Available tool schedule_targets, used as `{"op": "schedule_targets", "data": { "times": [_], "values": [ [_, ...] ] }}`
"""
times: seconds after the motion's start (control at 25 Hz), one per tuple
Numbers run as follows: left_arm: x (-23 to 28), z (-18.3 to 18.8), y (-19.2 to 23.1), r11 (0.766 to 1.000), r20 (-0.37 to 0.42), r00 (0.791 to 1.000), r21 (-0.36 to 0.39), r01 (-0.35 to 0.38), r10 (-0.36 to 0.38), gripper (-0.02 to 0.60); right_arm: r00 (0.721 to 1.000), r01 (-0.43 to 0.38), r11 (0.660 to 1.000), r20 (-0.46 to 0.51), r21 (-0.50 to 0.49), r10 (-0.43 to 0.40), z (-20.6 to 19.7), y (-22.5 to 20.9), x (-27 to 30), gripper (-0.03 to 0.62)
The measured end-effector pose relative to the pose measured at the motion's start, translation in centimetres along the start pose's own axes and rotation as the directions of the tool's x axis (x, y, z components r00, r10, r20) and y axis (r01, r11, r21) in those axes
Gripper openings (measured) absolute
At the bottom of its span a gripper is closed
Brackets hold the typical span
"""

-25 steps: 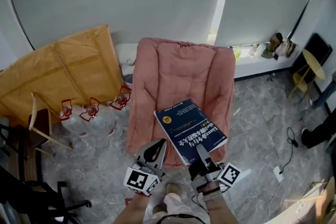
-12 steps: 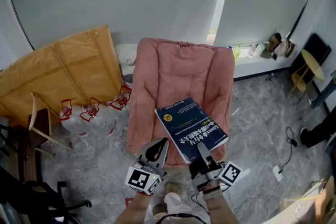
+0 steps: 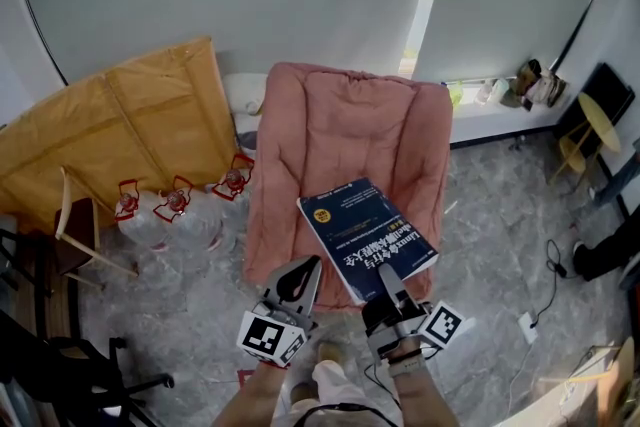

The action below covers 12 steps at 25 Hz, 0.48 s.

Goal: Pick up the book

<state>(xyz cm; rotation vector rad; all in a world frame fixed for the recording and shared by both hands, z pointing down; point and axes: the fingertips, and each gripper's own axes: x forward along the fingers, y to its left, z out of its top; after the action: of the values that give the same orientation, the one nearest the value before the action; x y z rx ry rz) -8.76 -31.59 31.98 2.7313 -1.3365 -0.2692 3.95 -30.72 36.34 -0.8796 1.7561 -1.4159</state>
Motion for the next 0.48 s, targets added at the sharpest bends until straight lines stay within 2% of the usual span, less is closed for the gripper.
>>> {"op": "schedule_targets", "data": {
  "times": [0.48],
  "values": [
    [-0.4, 0.8, -0.4, 1.0, 0.02, 1.0, 0.005, 0.003, -0.003, 0.008, 0.999, -0.037, 0.999, 0.005, -0.018, 0.037, 0.2, 1.4, -0.2, 0.178]
  ]
}}
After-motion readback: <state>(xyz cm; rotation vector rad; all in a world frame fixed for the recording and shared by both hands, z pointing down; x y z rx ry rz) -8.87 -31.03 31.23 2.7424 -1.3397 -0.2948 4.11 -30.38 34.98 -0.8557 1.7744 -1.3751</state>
